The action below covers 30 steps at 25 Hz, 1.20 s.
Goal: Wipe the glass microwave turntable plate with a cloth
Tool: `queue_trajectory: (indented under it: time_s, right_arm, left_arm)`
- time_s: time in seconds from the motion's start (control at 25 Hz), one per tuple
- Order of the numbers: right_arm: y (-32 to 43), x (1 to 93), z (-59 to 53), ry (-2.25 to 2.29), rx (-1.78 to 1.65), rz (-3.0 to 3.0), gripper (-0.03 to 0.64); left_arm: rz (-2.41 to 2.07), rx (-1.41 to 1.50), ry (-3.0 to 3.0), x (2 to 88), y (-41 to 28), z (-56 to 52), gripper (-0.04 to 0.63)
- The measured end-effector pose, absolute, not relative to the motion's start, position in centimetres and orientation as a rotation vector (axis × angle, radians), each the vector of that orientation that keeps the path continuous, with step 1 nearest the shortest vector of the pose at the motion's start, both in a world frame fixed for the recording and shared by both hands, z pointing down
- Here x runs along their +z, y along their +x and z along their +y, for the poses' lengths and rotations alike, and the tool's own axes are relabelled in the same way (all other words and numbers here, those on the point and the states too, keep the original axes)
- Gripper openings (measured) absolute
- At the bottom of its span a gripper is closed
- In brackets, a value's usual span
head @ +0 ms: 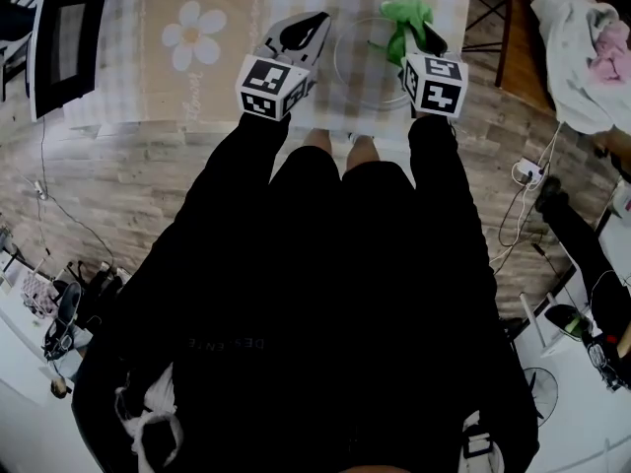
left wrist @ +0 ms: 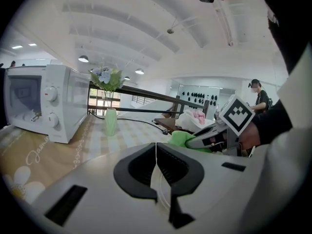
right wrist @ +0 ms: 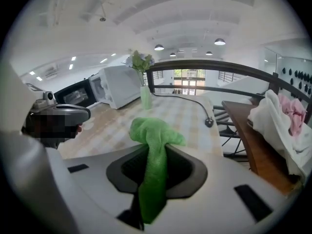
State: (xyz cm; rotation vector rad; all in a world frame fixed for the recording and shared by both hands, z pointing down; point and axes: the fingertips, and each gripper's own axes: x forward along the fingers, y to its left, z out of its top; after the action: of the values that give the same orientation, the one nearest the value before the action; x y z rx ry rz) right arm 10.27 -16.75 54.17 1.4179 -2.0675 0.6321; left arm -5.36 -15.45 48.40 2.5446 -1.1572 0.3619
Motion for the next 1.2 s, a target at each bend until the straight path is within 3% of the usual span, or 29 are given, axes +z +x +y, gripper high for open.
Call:
queue_trajectory:
  time_s: [0.72,1.2]
  right_arm:
    - [-5.9,57.7,-14.2,1.052,0.629,-2.179,0.092]
    - [-6.1,60.4,-13.6,0.982,0.649,-2.125,0.091]
  left_arm:
    - [-1.262,0.370,2.434,50.1,-11.8,-14.8,0.021]
    - [-1.213,0.387,2.434,50.6,-10.8,-14.3,0.021]
